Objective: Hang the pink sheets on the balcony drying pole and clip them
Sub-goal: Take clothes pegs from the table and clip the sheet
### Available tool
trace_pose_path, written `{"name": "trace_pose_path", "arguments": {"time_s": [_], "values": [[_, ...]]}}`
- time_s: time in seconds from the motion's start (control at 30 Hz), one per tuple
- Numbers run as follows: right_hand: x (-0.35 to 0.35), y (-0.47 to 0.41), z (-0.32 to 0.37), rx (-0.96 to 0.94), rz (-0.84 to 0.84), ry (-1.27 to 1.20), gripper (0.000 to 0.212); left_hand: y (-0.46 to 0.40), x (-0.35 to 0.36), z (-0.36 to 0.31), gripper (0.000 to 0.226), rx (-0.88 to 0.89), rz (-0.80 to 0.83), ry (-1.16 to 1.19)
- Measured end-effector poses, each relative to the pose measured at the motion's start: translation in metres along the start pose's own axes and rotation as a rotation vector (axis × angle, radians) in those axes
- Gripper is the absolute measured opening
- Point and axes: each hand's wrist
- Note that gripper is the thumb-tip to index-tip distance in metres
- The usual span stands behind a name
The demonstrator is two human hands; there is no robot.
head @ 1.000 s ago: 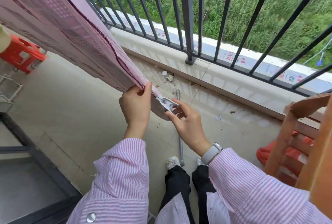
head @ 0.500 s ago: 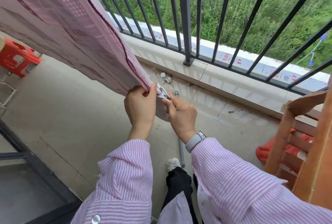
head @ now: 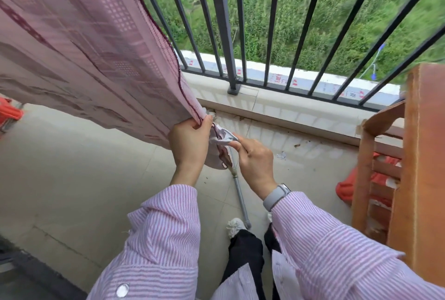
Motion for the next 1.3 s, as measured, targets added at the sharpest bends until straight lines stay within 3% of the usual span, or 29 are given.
{"name": "trace_pose_path", "arguments": {"time_s": [0.17,0.33,0.43,0.47,0.57,0.73,0.93,1.07,1.2,1.3], "values": [[0.013,0.001,0.014,0.079,0.021,-0.012,0.036,-0.003,0.002,0.011,0.034,-0.026,0.059,0.06],[0.015,0.006,0.015,0.266,0.265,-0.139,0.057,0.004,-0.002,0.015,0.035,0.06,0.083,0.056],[0.002,0.017,0.003,0.287,0.351,-0.122,0.073,0.02,0.001,0.017,0.016,0.142,0.086,0.106],[-0.005,0.022,-0.002,0.271,0.338,-0.084,0.07,0.029,0.003,0.019,0.011,0.153,0.087,0.118],[-0.037,0.04,-0.019,0.245,0.239,0.0,0.053,0.068,0.016,0.027,0.036,0.213,0.14,0.079],[-0.106,0.088,-0.076,0.344,0.121,0.138,0.047,0.135,0.061,0.011,0.048,0.425,0.425,-0.038],[-0.228,0.162,-0.152,0.566,-0.204,0.306,0.037,0.217,0.139,-0.059,0.051,0.706,0.817,-0.083],[-0.305,0.213,-0.193,0.712,-0.381,0.598,0.039,0.282,0.179,-0.104,0.055,0.916,1.086,-0.067],[-0.354,0.25,-0.223,0.937,-0.378,0.753,0.038,0.331,0.203,-0.124,0.062,1.135,1.262,-0.174],[-0.372,0.27,-0.24,1.022,-0.317,0.763,0.041,0.351,0.216,-0.123,0.068,1.193,1.4,-0.332]]}}
Point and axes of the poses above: each hand's wrist, its own y-axis away from the middle knuckle, its own x-axis out of the palm, z = x × y, and after that the axes turned 11 degrees about x, right-handed
